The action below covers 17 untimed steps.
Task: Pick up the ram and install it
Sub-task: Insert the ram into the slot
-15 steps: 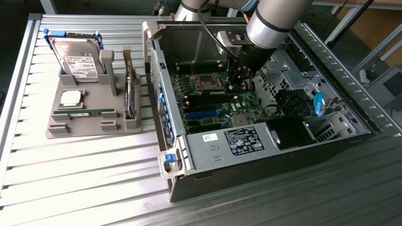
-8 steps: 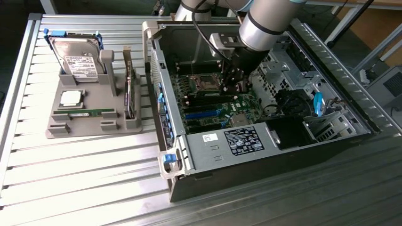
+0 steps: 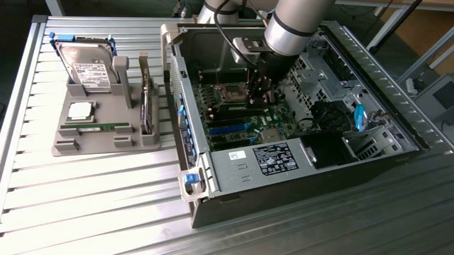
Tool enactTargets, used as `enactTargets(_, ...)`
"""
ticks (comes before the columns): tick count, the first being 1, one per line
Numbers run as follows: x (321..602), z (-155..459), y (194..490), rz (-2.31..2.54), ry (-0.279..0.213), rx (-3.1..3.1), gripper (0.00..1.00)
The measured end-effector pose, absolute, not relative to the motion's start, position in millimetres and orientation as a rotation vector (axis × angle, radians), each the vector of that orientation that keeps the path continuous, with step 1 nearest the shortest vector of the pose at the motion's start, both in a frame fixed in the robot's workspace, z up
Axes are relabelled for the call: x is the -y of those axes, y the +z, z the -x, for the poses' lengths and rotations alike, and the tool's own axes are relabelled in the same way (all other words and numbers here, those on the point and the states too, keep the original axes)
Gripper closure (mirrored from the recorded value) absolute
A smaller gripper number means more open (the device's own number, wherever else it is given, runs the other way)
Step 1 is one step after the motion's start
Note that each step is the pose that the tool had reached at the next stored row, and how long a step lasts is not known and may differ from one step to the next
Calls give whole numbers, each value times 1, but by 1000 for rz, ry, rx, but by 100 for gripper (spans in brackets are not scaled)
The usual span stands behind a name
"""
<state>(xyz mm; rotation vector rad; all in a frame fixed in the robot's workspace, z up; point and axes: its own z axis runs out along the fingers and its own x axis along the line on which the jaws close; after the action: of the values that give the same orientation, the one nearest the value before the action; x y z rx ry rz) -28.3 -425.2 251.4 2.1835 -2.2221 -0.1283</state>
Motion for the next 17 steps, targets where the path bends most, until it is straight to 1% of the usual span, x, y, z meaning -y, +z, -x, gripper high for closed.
enactTargets(9,420,31,241,-2210,-128,2194,89)
enactTargets(17,420,26,238,-2210,-128,2194,89)
